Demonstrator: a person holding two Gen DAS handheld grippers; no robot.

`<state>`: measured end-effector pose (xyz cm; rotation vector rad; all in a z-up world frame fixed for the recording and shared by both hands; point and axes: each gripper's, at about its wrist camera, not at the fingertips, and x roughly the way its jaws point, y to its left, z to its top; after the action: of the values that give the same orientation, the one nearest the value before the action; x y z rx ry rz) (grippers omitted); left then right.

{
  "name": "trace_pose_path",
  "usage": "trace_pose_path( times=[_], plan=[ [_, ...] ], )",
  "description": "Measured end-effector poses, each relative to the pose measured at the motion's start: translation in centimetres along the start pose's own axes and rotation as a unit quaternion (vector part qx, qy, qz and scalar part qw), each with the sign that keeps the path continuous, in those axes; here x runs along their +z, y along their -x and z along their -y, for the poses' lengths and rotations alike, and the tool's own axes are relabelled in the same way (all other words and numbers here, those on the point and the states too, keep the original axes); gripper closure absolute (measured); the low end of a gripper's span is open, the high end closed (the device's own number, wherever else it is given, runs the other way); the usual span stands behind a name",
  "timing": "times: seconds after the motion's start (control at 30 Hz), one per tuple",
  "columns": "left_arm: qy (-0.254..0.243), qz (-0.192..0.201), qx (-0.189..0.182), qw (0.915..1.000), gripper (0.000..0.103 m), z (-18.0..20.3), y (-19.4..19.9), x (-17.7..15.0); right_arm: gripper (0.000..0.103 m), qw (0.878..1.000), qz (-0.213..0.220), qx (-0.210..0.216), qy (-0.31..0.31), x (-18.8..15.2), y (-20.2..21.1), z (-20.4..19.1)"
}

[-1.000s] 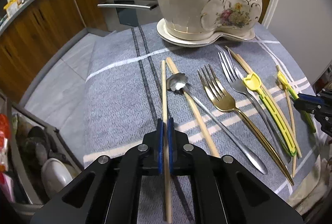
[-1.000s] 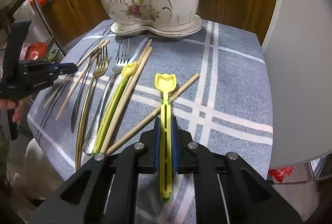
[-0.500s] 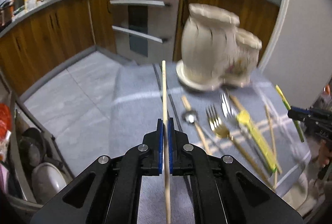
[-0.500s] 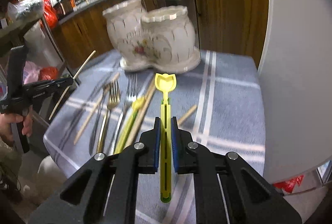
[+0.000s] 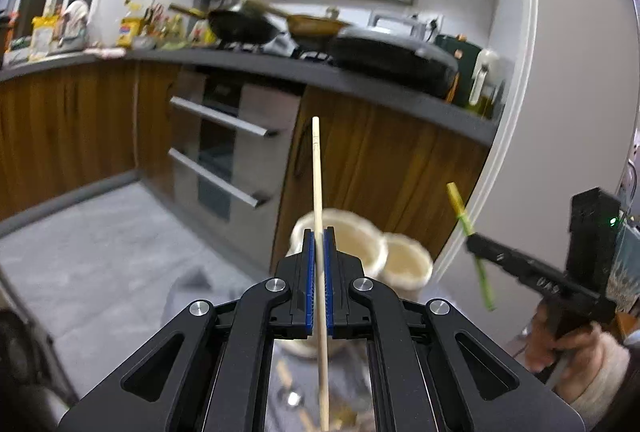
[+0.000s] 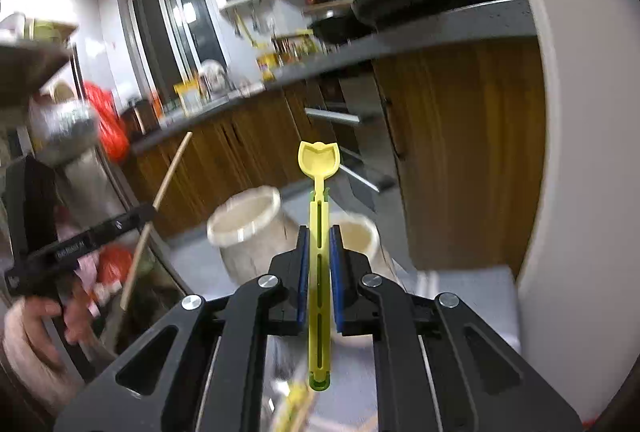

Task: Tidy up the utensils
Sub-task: 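Lift both held utensils and carry them over the ceramic holder, then drop the yellow utensil into the small pot with the right tool while the left drops the chopstick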

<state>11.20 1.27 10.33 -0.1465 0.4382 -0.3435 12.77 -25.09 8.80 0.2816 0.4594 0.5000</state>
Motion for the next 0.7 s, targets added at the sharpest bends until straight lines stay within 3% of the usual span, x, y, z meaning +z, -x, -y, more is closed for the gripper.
trace_pose_path(
  times=[0.3, 0.43, 0.6, 0.7],
  plan=[
    [0.007, 0.055, -0.013, 0.9984, 0.098, 1.0, -5.7, 4.3, 0.093, 0.997, 0.043, -0.001, -0.057, 1.2, -4.9, 2.1],
    [0.014, 0.072, 0.000, 0.9973, 0.098, 0.9, -6.9, 4.2, 0.093, 0.997, 0.057, -0.010, -0.059, 1.1, -5.9, 2.4],
    [-0.014, 0.067, 0.036, 0.9970, 0.098, 1.4, -8.7, 2.9, 0.093, 0.998, 0.045, -0.029, -0.045, 0.4, -7.3, 2.4],
    [-0.013, 0.059, 0.027, 0.9978, 0.098, 1.1, -8.6, 2.4, 0.093, 0.998, 0.039, -0.029, -0.041, -0.1, -7.1, 2.5]
  ],
)
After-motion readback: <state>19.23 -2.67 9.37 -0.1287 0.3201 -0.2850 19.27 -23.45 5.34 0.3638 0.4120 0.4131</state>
